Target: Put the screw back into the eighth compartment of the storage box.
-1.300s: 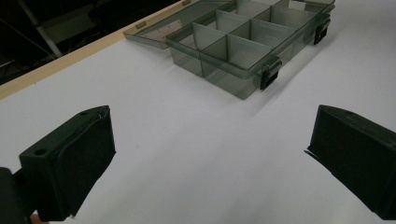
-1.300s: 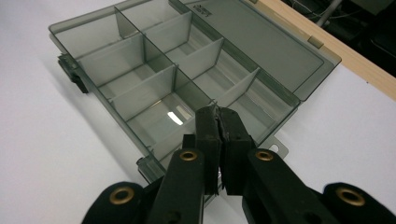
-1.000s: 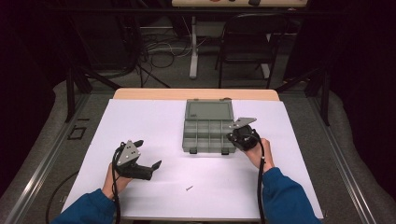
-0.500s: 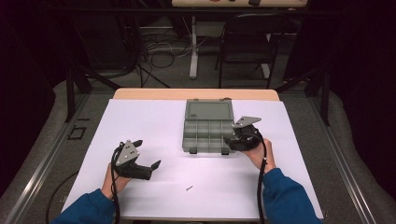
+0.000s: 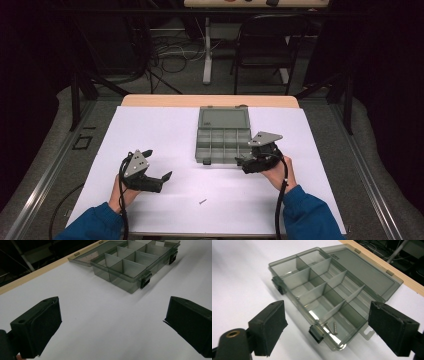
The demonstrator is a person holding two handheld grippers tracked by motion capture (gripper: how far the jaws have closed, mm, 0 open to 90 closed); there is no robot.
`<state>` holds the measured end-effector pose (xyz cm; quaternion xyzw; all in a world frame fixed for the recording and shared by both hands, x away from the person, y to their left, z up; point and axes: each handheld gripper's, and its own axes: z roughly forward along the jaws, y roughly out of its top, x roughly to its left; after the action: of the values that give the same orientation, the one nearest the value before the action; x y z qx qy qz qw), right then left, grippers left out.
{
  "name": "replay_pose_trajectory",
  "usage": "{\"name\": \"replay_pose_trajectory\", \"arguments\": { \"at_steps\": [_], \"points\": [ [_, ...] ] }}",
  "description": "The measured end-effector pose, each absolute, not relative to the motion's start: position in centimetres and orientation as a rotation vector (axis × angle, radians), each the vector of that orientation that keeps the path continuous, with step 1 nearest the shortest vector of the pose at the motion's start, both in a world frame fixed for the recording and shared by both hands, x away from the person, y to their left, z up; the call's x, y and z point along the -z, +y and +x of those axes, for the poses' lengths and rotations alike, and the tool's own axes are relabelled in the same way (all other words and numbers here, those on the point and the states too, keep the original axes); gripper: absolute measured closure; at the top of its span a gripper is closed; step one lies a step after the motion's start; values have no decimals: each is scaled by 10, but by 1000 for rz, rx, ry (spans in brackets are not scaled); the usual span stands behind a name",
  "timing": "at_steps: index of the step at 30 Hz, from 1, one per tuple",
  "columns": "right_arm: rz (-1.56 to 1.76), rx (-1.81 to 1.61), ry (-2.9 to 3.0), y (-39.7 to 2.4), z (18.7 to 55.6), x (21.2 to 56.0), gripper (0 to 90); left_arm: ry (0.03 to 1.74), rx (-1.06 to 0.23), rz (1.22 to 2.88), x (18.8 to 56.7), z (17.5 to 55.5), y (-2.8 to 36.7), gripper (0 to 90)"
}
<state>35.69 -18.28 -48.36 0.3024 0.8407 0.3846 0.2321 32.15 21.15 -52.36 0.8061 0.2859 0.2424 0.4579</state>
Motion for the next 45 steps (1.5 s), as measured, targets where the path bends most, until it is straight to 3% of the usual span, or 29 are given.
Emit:
{"name": "replay_pose_trajectory", "arguments": {
  "at_steps": [27,45],
  "points": [
    [666,-1088,2399,-151,320,489,0,705,-596,1981,524,321,212,0],
    [581,-1110,2455,-135,306,498,0,705,-591,1982,523,321,212,0]
  ]
}}
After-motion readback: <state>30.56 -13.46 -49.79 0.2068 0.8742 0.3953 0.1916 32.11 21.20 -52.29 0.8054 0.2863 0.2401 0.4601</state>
